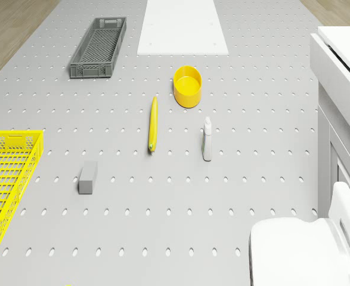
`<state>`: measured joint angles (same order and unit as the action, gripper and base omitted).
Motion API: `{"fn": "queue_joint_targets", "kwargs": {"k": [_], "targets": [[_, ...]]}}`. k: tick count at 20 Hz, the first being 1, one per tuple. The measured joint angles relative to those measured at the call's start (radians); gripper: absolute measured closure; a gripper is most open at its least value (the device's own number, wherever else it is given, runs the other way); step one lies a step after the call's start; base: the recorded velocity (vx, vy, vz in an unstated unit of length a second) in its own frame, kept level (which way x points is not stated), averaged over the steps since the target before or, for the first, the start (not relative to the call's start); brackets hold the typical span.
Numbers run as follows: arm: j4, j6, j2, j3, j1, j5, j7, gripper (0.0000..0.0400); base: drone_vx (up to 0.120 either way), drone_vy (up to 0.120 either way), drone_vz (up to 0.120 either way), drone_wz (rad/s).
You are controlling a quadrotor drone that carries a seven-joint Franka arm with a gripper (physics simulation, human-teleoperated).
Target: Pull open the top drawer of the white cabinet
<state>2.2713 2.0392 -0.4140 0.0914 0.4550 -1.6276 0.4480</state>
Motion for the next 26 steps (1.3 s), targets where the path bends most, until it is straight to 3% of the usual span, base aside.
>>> {"fn": "queue_joint_targets", "kwargs": {"k": [1, 2, 3, 4, 5, 6, 8, 9, 10, 11, 12, 13, 14, 18, 26], "targets": [[0.014, 0.015, -0.002, 0.007, 0.002, -0.031, -0.037, 0.0165, 0.000, 0.000, 0.000, 0.000], [0.040, 0.019, 0.013, -0.003, 0.006, 0.022, -0.031, 0.0000, 0.000, 0.000, 0.000, 0.000], [0.072, -0.081, 0.037, -0.042, 0.001, -0.029, -0.151, 0.0000, 0.000, 0.000, 0.000, 0.000], [0.130, -0.181, 0.077, -0.079, -0.030, -0.092, -0.199, 0.0066, 0.000, 0.000, 0.000, 0.000], [0.144, -0.244, 0.074, -0.101, -0.069, -0.107, -0.127, 0.0114, 0.000, 0.000, 0.000, 0.000], [0.140, -0.238, 0.045, -0.092, -0.099, -0.103, -0.097, 0.0154, 0.000, 0.000, 0.000, 0.000], [0.140, -0.178, 0.002, -0.060, -0.093, -0.122, -0.078, 0.0210, 0.000, 0.000, 0.000, 0.000], [0.134, -0.152, -0.020, -0.043, -0.091, -0.144, -0.042, 0.0318, 0.000, 0.000, 0.000, 0.000], [0.100, -0.114, -0.074, -0.032, -0.099, -0.098, 0.100, 0.0363, 0.000, 0.000, 0.000, 0.000], [0.087, -0.051, -0.102, -0.037, -0.083, -0.006, 0.015, 0.0353, 0.000, 0.000, 0.000, 0.000], [0.096, -0.024, -0.103, -0.057, -0.053, 0.009, -0.010, 0.0340, 0.000, 0.000, 0.000, 0.000], [0.093, -0.007, -0.111, -0.050, -0.040, -0.012, 0.027, 0.0313, 0.000, 0.000, 0.000, 0.000], [0.075, 0.009, -0.133, -0.041, -0.027, -0.009, 0.089, 0.0320, 0.000, 0.080, 0.000, 0.000], [0.084, 0.044, -0.116, -0.007, 0.001, -0.095, 0.048, 0.0304, 0.000, 0.120, 0.000, 0.000], [0.076, 0.084, -0.078, 0.047, 0.018, -0.187, -0.005, 0.0296, 0.000, 0.000, 0.000, 0.000]]}}
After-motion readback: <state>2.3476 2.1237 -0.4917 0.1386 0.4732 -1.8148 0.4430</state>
